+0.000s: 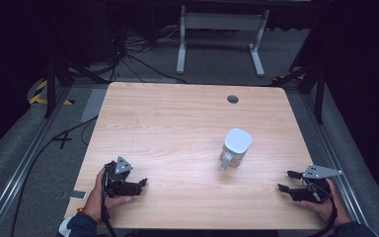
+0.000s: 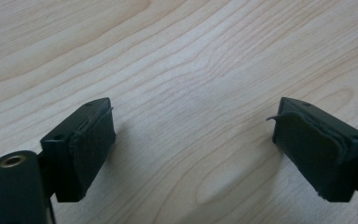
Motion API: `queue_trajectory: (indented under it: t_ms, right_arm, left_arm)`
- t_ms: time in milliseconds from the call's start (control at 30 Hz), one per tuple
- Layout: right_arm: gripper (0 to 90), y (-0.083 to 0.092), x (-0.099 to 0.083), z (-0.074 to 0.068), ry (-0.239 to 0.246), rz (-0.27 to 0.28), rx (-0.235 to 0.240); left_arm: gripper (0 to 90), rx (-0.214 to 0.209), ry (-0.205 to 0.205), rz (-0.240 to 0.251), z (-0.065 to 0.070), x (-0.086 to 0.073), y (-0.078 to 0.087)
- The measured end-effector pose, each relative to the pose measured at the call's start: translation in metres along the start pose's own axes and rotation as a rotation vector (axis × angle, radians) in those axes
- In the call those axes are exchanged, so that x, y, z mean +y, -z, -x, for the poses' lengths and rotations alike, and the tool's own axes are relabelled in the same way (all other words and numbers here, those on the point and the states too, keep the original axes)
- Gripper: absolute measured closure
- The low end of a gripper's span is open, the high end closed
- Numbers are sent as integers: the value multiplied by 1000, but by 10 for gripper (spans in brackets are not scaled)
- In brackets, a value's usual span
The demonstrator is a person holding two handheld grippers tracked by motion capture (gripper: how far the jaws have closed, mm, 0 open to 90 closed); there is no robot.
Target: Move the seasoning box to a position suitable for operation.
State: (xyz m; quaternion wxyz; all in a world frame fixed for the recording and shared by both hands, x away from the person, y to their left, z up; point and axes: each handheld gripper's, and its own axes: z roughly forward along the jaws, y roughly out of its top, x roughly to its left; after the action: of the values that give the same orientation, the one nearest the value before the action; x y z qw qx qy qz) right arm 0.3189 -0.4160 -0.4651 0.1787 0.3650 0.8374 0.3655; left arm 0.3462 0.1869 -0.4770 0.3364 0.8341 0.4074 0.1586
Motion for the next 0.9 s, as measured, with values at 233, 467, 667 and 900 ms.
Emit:
queue_trajectory:
  t_ms: [233, 467, 667, 900]
  right_arm:
    - [514, -2, 14, 0, -6, -13, -30]
    - [597, -2, 34, 4, -9, 25, -22]
    - [624, -5, 55, 11, 0, 32, -51]
    - [644, -12, 88, 17, 4, 73, -51]
  left_arm:
    - [241, -83, -86, 1, 16, 21, -11]
    - [298, -144, -132, 53, 32, 51, -23]
    - [330, -228, -168, 113, 56, 89, -37]
    - [549, -283, -271, 214, 92, 143, -46]
